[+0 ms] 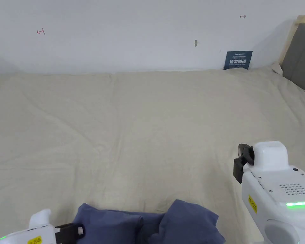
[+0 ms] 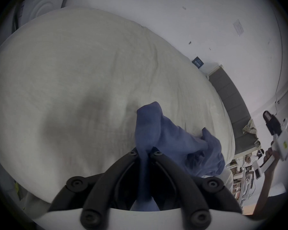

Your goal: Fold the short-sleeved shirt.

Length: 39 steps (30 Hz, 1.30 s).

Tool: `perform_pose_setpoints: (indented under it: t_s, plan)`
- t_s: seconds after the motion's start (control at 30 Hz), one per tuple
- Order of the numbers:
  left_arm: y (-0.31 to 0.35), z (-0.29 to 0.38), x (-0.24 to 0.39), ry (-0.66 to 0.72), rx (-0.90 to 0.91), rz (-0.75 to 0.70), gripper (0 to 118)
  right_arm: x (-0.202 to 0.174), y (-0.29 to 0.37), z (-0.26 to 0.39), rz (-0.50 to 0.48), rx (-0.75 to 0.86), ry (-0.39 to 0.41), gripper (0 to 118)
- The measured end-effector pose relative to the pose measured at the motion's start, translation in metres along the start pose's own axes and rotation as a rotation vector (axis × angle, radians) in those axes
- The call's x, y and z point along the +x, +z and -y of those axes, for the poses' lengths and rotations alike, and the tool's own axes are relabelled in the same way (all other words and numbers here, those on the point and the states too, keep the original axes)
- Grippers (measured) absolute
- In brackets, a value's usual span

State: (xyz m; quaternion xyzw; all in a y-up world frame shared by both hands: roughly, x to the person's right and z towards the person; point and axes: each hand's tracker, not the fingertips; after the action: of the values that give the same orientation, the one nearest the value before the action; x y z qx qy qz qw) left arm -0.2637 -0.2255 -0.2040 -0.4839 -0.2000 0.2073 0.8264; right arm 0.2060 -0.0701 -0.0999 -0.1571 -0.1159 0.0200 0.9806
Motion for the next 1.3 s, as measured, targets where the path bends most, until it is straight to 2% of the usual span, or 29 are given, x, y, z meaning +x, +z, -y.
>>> perform_pose_setpoints:
  t_s: [0.2, 0.33, 0.43, 0.53, 0.8, 1.07, 1.1, 1.2, 1.23, 1.3]
  plan:
    - [0.053, -0.012, -0.010, -0.043, 0.073, -0.159, 10, 0.001, 0.005, -0.003, -0.020, 0.029, -0.011, 0]
    - [0.068, -0.015, 0.015, -0.048, 0.089, -0.158, 10, 0.000, 0.010, -0.002, -0.033, 0.035, -0.012, 0]
    - [0.064, -0.017, 0.057, -0.112, 0.087, -0.120, 10, 0.000, 0.013, -0.001, -0.039, 0.040, -0.007, 0]
    - [0.044, -0.017, 0.103, -0.190, 0.054, -0.064, 10, 0.001, 0.015, -0.002, -0.044, 0.046, -0.006, 0]
    - [-0.037, 0.006, 0.197, -0.273, -0.121, 0.036, 10, 0.016, 0.022, -0.003, -0.044, 0.059, -0.027, 0]
    - [-0.123, 0.042, 0.236, -0.367, -0.267, -0.079, 10, 0.034, 0.028, 0.002, -0.002, 0.051, -0.030, 0]
    - [-0.128, 0.045, 0.237, -0.357, -0.253, -0.065, 22, 0.037, 0.029, 0.003, 0.002, 0.050, -0.031, 0]
    - [-0.128, 0.049, 0.243, -0.306, -0.253, 0.037, 89, 0.041, 0.031, 0.003, 0.013, 0.049, -0.034, 0]
    - [-0.125, 0.049, 0.247, -0.301, -0.243, 0.028, 95, 0.042, 0.032, 0.003, 0.015, 0.049, -0.035, 0]
    - [-0.115, 0.047, 0.251, -0.317, -0.212, 0.043, 96, 0.043, 0.033, 0.003, 0.023, 0.051, -0.037, 0]
